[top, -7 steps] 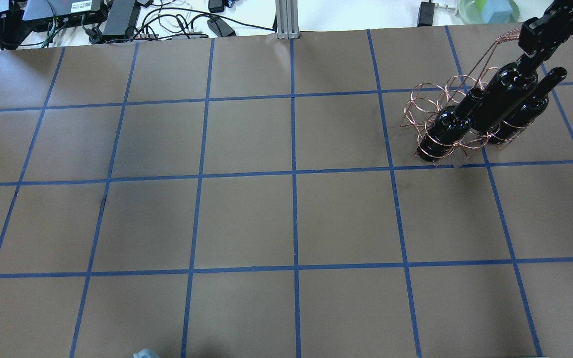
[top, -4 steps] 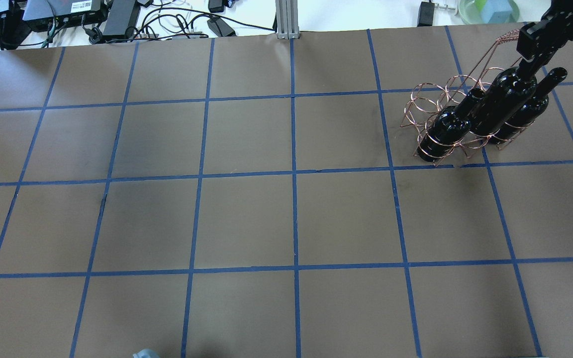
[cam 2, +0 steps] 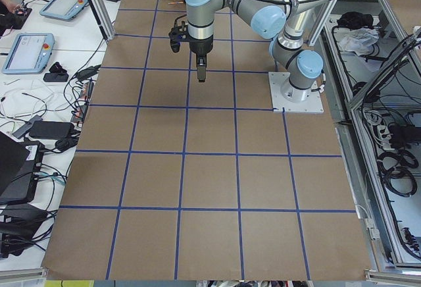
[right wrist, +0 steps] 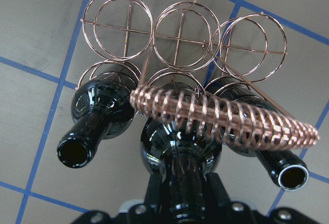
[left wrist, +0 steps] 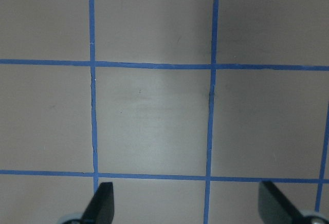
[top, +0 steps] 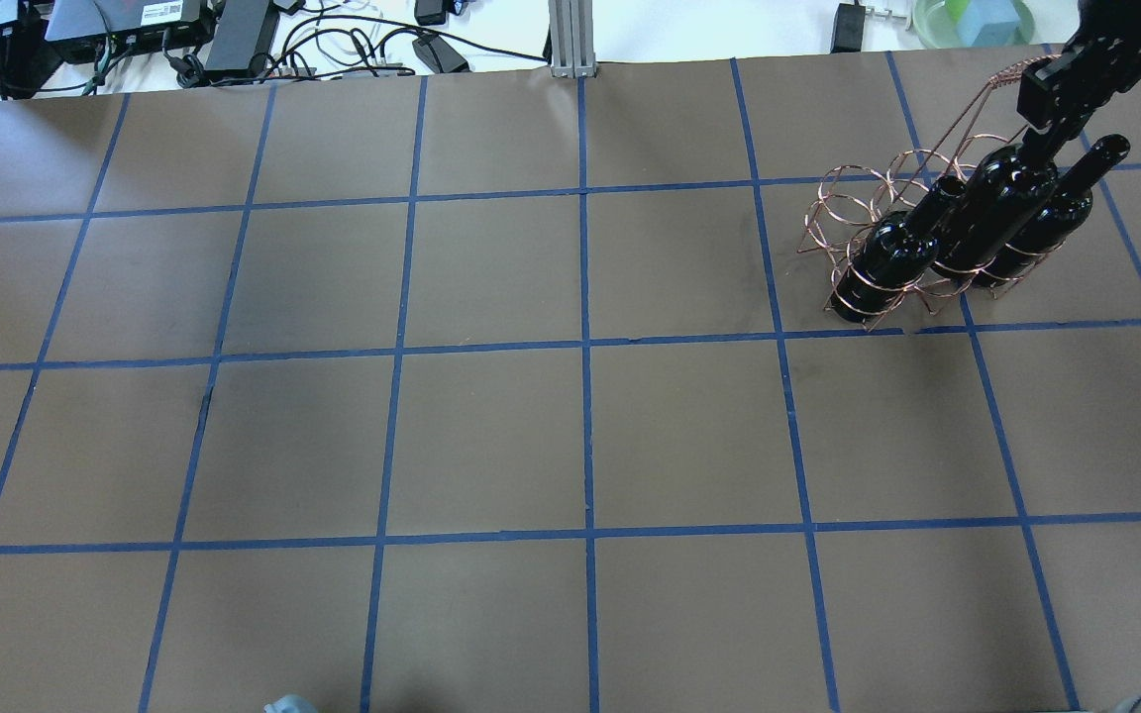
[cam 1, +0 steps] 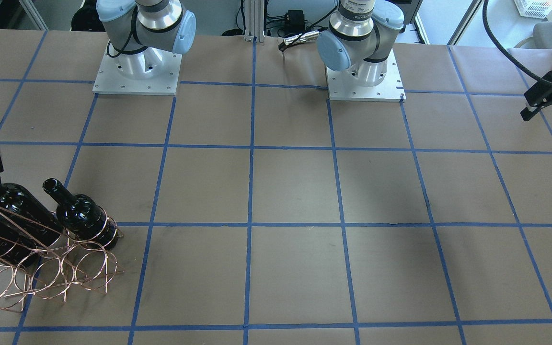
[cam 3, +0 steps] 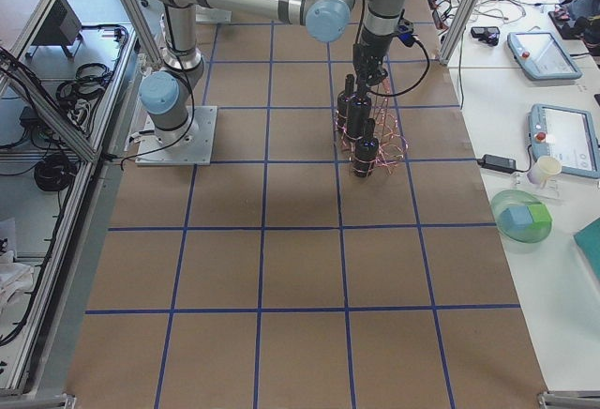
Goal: Place wine into wine basket
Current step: 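Push the bottle down into the basket and open the right gripper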
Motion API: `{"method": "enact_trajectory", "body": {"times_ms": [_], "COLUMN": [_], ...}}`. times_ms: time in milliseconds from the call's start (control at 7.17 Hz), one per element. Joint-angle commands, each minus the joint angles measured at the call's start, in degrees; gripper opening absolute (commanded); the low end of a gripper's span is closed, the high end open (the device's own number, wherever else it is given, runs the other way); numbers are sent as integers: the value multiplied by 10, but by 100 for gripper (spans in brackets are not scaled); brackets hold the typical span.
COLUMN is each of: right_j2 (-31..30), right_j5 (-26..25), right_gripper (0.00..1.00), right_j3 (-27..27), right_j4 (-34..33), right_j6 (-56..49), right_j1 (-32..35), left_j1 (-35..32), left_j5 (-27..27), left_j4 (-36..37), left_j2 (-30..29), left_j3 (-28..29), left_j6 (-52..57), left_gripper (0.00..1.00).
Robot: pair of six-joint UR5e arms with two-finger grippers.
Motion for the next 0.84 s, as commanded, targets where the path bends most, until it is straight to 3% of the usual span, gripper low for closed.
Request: {"method": "enact_trajectory", "body": {"times_ms": [0,698], "right_j2": [11,36], "right_j5": [0,0], "right_gripper": [0,0], "right_j3": [1,6], "right_j4": [-3,-31], "right_j6": [-1,-5], "right_j1": [6,14], "left_j1": [0,0], "left_j5": [0,0], "left_j4": [0,0], "left_j2": [0,0], "left_j3": [-1,-1], "left_j6": [0,0], "left_gripper": [100,100]}}
